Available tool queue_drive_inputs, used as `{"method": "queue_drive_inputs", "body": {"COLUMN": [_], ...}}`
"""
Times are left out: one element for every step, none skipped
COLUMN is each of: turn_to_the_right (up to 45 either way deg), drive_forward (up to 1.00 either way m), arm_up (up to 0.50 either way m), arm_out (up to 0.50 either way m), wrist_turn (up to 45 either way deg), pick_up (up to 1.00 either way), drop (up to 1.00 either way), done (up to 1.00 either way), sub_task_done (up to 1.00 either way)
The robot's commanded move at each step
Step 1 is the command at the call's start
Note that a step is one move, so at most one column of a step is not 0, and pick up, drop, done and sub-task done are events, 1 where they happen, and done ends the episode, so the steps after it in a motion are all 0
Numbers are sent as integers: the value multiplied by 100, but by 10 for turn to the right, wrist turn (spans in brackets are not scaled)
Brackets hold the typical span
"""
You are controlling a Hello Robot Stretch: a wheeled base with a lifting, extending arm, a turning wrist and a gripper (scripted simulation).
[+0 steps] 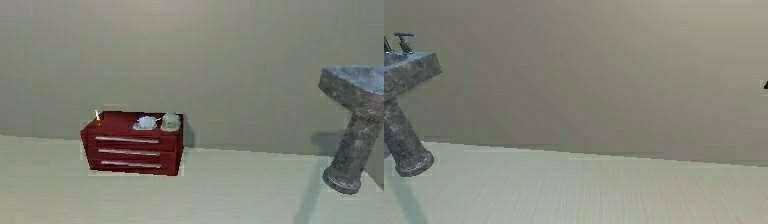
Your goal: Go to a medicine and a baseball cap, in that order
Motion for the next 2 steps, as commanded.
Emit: {"method": "queue_drive_inputs", "body": {"turn_to_the_right": [-30,0], "drive_forward": [0,90], "arm_up": [0,0], "arm_out": [0,0], "wrist_turn": [0,0], "pick_up": [0,0], "drop": [0,0], "done": [0,0], "sub_task_done": [0,0]}}
